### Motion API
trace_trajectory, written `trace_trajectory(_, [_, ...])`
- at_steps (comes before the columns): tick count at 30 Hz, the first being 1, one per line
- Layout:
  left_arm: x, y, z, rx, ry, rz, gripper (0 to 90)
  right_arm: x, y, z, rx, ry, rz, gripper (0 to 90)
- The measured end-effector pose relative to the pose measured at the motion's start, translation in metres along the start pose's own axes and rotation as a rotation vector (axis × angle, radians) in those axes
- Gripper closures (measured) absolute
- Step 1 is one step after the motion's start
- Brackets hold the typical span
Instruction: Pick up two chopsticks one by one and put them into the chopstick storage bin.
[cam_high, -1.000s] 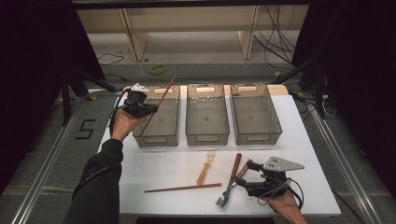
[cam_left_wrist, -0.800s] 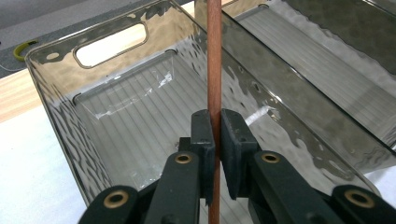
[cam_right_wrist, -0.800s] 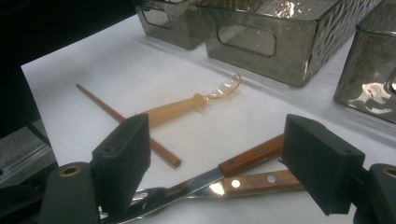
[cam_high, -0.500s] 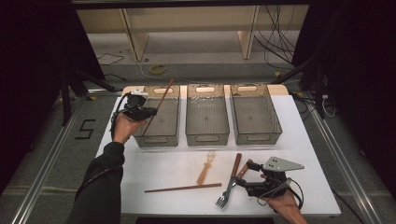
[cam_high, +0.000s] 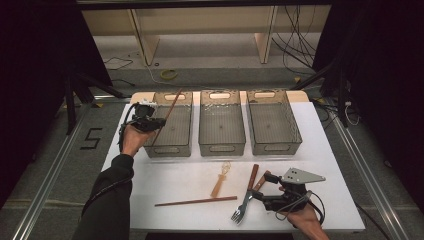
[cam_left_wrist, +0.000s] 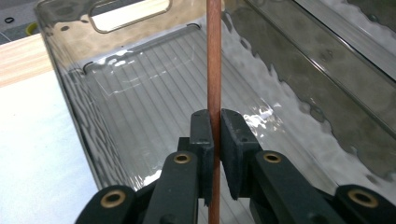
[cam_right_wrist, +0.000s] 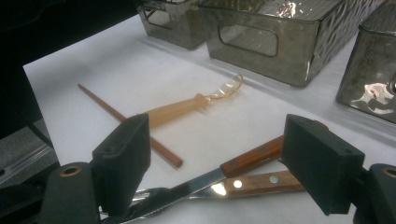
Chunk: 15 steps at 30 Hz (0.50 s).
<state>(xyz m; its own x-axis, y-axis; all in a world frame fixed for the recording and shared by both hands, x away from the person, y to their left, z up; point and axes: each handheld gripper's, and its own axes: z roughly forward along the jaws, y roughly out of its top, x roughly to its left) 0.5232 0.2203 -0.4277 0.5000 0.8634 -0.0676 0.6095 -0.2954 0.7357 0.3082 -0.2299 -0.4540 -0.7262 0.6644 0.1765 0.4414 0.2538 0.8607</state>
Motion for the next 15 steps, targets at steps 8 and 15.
trace_trajectory(8, [0.001, -0.001, -0.004, -0.013, -0.007, -0.033, 63.5, 0.000, 0.000, -0.001, -0.002, 0.002, 0.006, 25.2])
trace_trajectory(15, [-0.020, 0.001, -0.026, -0.017, -0.082, 0.000, 43.7, -0.001, 0.000, -0.001, -0.006, 0.001, 0.007, 25.2])
